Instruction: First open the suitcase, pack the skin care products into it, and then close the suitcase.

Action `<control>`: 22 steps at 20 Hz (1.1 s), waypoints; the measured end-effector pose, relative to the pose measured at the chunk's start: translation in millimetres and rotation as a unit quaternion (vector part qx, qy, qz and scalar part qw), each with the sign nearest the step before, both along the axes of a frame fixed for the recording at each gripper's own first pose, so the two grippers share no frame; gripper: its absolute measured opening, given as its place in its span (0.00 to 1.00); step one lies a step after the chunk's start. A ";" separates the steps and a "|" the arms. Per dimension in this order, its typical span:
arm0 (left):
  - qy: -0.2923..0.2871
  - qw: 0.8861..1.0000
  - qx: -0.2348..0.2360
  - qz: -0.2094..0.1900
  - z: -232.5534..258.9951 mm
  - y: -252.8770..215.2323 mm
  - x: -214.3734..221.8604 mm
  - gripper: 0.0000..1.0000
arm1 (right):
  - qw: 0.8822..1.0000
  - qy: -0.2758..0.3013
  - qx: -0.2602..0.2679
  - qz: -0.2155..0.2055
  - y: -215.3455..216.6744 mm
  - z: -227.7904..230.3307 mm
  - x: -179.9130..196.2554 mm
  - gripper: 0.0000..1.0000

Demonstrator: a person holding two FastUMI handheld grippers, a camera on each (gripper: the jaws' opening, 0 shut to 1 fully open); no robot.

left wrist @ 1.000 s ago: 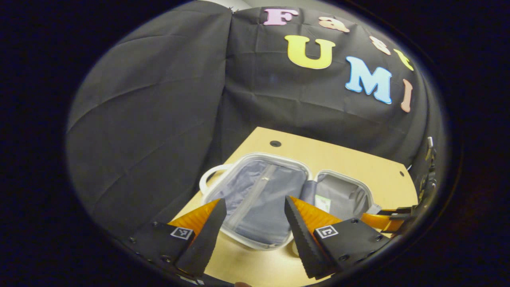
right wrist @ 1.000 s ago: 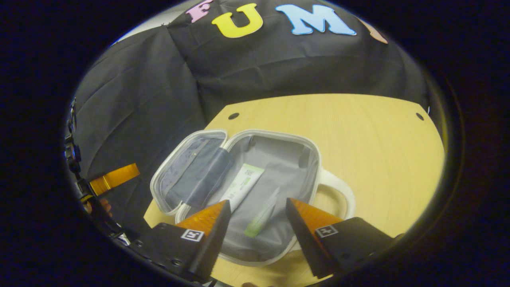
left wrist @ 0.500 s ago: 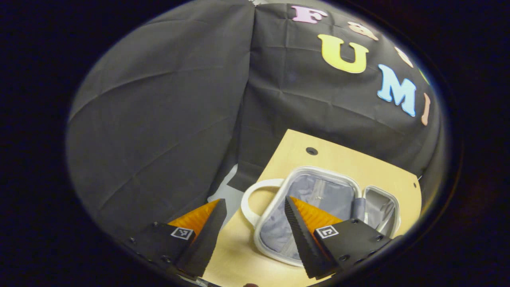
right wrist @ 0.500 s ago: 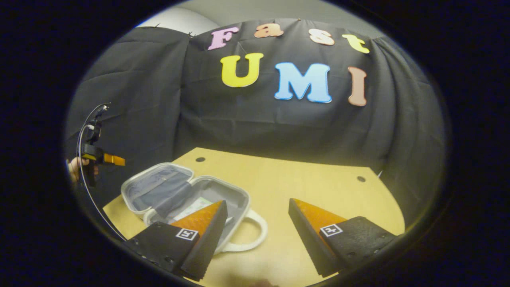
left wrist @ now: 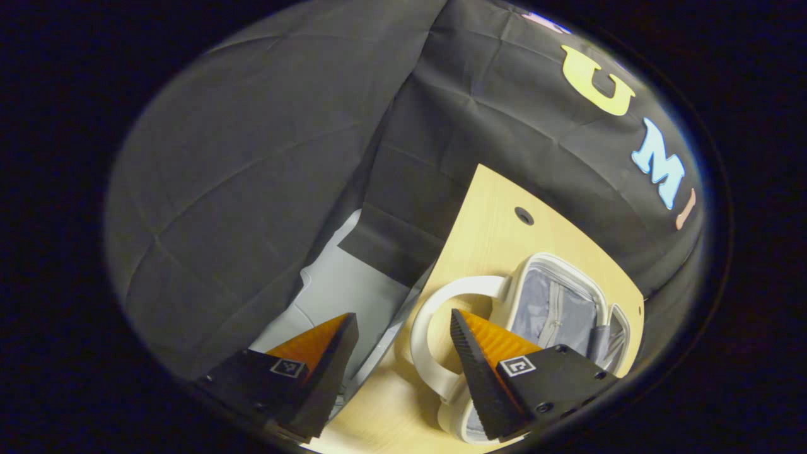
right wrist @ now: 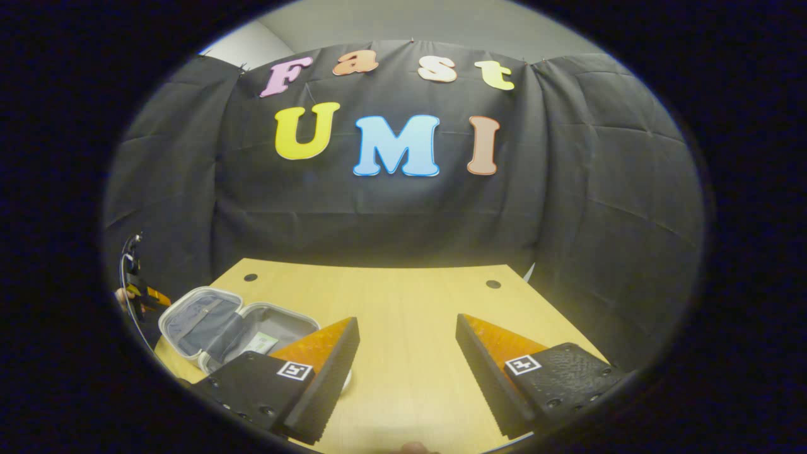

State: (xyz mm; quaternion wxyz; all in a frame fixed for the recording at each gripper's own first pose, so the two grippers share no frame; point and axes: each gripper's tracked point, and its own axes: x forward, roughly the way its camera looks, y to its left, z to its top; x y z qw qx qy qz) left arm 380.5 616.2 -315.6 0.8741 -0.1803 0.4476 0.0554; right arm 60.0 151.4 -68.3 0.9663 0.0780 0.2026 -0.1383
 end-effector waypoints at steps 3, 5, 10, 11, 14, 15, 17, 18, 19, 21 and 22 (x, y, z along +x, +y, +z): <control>0.023 1.000 -0.011 -0.005 -19.2 -6.0 -0.2 0.87 | 1.000 -0.001 -0.008 -0.007 -5.5 5.3 -1.6 0.95; 0.033 0.999 -0.024 -0.006 -28.6 -13.3 2.4 0.71 | 1.000 0.002 -0.008 -0.010 -8.7 5.0 -4.1 0.94; 0.047 0.999 0.002 -0.018 -25.4 -11.7 -0.7 0.38 | 1.000 0.004 0.000 -0.031 -25.9 1.0 -11.2 0.95; 0.037 0.999 0.012 -0.014 -15.6 -14.8 2.3 0.30 | 0.999 0.005 0.001 -0.037 -32.8 -2.1 -12.8 0.95; 0.012 0.999 0.034 -0.030 18.9 -17.3 5.1 0.10 | 0.999 -0.002 0.012 -0.046 -46.1 -4.8 -15.1 0.95; 0.007 0.999 0.032 -0.033 36.1 -21.9 3.9 0.12 | 0.999 -0.007 0.014 -0.047 -50.6 -4.5 -15.2 0.95; -0.013 0.999 0.034 -0.034 77.6 -24.2 6.0 0.11 | 0.999 -0.018 0.015 -0.046 -59.4 -3.0 -14.8 0.95; -0.025 0.998 0.033 -0.037 97.6 -32.1 5.5 0.11 | 0.999 -0.025 0.014 -0.043 -63.5 -2.9 -13.7 0.95; -0.038 0.998 0.031 -0.041 122.3 -42.1 3.3 0.11 | 0.999 -0.031 0.014 -0.040 -67.6 -2.1 -13.5 0.95; -0.069 0.996 0.028 -0.047 170.9 -68.6 -0.8 0.11 | 0.998 -0.046 0.014 -0.027 -74.9 0.7 -12.7 0.95; -0.090 0.995 0.022 -0.047 196.4 -85.9 -2.3 0.11 | 0.998 -0.052 0.010 -0.019 -78.4 1.5 -10.9 0.95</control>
